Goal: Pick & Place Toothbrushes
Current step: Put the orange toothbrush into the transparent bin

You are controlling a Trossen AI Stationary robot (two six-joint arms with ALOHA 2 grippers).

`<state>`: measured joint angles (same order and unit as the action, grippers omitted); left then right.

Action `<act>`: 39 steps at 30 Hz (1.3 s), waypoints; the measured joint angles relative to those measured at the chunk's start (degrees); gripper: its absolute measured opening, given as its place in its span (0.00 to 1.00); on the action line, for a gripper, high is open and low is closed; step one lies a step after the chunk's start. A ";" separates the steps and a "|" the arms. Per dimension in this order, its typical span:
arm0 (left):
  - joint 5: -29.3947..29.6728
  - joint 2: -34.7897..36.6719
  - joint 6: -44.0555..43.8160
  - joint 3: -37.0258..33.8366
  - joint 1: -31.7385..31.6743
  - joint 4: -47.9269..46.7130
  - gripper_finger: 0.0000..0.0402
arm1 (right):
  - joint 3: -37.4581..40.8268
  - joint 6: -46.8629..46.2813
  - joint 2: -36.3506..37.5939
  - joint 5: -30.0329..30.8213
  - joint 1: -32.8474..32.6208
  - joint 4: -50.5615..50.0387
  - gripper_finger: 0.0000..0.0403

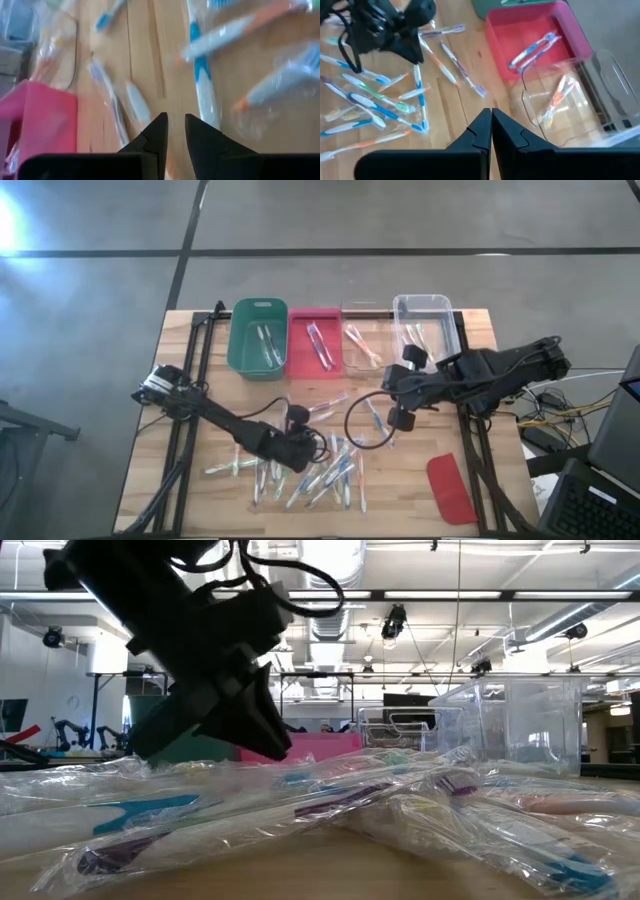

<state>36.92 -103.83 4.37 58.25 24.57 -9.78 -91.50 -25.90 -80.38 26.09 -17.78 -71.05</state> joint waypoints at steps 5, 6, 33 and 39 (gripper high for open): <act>-0.04 1.12 -0.35 1.88 1.57 -4.80 0.18 | 0.04 -2.15 -0.58 0.11 -0.11 -2.16 0.02; -0.01 1.43 -0.40 2.45 1.88 -6.32 0.18 | 0.12 -2.46 -0.65 0.12 -0.11 -2.46 0.02; 6.32 20.38 -90.08 6.72 19.15 -69.67 0.09 | 0.42 -3.56 -0.63 1.11 -0.10 -2.48 0.02; 4.62 20.79 -97.64 4.95 18.42 -76.19 0.16 | 0.42 -3.53 -0.61 1.11 -0.09 -2.47 0.02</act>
<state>41.54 -83.05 -93.27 63.20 42.99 -85.98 -91.09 -29.43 -80.99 27.20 -17.87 -73.52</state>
